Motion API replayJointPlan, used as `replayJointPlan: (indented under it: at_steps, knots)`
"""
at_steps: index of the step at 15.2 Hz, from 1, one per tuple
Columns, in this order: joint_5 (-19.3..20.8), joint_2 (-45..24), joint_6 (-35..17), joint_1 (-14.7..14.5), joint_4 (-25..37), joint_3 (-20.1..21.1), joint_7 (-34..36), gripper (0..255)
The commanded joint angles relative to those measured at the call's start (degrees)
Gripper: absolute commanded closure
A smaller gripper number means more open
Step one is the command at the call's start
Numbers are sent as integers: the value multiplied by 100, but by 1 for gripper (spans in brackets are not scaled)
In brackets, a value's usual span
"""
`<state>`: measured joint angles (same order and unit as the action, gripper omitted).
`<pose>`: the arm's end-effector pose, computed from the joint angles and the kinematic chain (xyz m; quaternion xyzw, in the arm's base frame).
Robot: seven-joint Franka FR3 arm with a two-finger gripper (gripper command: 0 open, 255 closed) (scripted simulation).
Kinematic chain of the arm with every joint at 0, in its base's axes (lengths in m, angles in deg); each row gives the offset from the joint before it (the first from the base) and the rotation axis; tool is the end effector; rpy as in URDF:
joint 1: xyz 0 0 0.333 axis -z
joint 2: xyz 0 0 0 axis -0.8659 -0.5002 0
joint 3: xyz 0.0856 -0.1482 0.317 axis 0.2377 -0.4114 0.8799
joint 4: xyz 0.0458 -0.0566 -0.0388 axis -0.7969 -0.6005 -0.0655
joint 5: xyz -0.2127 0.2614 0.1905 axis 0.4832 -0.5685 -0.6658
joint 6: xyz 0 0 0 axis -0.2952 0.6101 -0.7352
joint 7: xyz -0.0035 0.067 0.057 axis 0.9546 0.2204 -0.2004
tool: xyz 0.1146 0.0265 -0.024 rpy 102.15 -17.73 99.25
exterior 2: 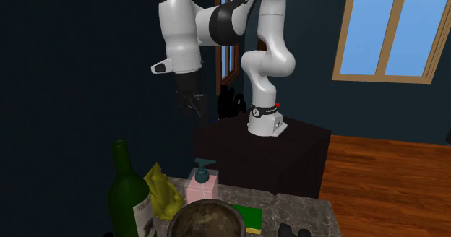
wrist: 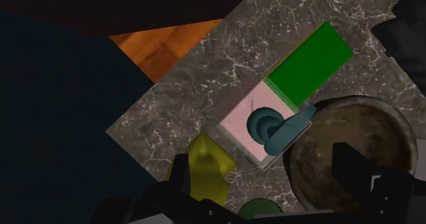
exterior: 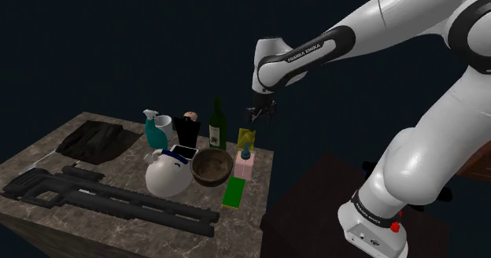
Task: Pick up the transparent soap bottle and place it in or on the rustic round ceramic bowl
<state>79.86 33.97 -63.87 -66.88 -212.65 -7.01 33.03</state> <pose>0.4600 0.0673 0.3882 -0.9974 0.0463 0.0476 0.0291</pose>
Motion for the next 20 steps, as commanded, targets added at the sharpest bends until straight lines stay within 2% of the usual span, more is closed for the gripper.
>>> replayJointPlan:
  at_steps: [1,6,14,20]
  knots:
    - [-74,-477,-255,-41,171,34,-15,0]
    - [-245,-1552,-723,-158,639,156,-3,0]
    - [-309,-2013,-1305,-193,514,197,-36,0]
    - [-308,-2013,-1305,-193,514,197,-36,0]
